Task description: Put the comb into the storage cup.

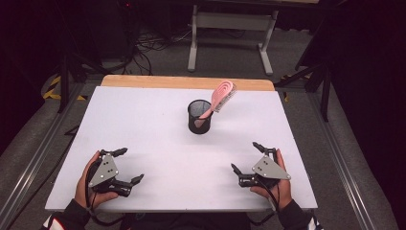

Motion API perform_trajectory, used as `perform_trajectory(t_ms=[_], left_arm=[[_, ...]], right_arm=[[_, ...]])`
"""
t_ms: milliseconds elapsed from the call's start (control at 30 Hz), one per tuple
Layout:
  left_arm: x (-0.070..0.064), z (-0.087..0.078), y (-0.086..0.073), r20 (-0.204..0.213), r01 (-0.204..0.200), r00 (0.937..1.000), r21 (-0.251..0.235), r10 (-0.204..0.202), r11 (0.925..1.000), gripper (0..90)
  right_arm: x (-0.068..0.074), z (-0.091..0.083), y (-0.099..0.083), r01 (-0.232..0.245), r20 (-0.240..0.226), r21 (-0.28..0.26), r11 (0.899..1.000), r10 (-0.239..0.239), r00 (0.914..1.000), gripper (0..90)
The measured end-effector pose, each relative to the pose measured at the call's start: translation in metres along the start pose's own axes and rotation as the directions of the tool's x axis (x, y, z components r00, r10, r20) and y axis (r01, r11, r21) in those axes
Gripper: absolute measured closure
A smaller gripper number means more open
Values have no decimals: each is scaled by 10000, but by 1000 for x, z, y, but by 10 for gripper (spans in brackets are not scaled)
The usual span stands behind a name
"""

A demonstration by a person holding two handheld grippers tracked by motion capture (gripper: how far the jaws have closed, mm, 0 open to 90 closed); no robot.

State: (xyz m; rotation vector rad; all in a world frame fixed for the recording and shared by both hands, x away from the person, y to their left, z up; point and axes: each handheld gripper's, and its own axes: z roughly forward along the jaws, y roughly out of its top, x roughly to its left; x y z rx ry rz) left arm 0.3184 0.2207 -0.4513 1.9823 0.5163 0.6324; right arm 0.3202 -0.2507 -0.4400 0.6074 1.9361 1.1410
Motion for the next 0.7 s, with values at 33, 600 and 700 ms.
perform_trajectory(t_ms=[33, 600, 700], left_arm=[[0, 0, 0, 18, -1, 10000, -18, 1, 10000, 32], [1, 0, 2, -79, -42, 10000, -21, 41, 10000, 34], [0, 0, 2, -105, -50, 9999, -24, 50, 10000, 34]], right_arm=[[1, 0, 0, 16, 27, -3, 10000, -16, 10000, 38], [4, 8, -3, -48, 302, 649, 9979, 28, 9995, 39], [5, 7, -2, -60, 322, 593, 9982, 41, 9995, 39]])
